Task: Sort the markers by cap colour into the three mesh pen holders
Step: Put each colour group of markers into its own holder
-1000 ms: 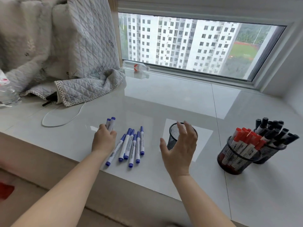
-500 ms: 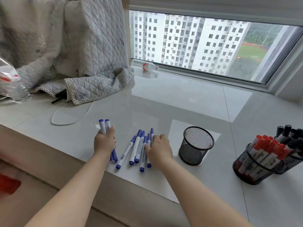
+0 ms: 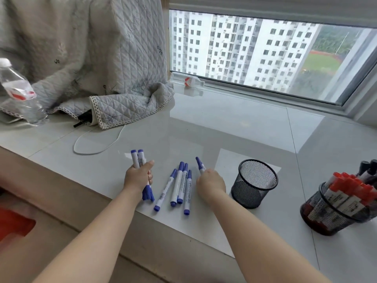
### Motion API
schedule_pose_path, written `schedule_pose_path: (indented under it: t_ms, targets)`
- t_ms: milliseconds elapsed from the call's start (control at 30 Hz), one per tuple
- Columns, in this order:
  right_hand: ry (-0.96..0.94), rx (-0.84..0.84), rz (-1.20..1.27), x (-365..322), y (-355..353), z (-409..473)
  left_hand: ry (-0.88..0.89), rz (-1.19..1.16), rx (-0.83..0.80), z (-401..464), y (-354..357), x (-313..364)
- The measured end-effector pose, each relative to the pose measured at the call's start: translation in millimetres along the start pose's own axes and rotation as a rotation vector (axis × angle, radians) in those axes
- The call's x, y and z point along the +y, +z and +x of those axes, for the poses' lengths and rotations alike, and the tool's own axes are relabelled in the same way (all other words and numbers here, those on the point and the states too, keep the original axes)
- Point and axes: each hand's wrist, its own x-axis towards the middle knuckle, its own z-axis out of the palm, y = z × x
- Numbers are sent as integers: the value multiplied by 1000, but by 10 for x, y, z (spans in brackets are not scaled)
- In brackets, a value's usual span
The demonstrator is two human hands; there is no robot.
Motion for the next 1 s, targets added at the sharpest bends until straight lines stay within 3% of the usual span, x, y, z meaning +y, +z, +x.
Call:
schedule_pose_path:
  t_ms: [167, 333, 433, 567, 667, 733, 833, 1000]
  targets:
    - [-18, -25, 341, -17, -239, -79, 85, -16, 52, -50, 59, 267]
    - [-52, 80, 855, 16, -634, -205, 264, -11, -182, -382, 603, 505]
    - [-94, 140, 996, 132, -947, -244, 374, 33, -283, -590, 960, 578]
    - [-149, 370, 1135, 376, -1318, -255, 430, 41, -354, -844, 1400, 634]
    - [-89, 593, 1308, 591, -1403, -271, 397, -43, -404, -1032, 1696, 612]
    - [-31, 627, 1312, 734, -1358, -254, 369, -138, -417, -1125, 1863, 559]
    - [-26, 503, 1219, 951, -1258, -223, 333, -221, -421, -1217, 2037, 464]
    - [17, 421, 1164, 1154, -1038, -251, 347, -89, -349, -1310, 2178, 307]
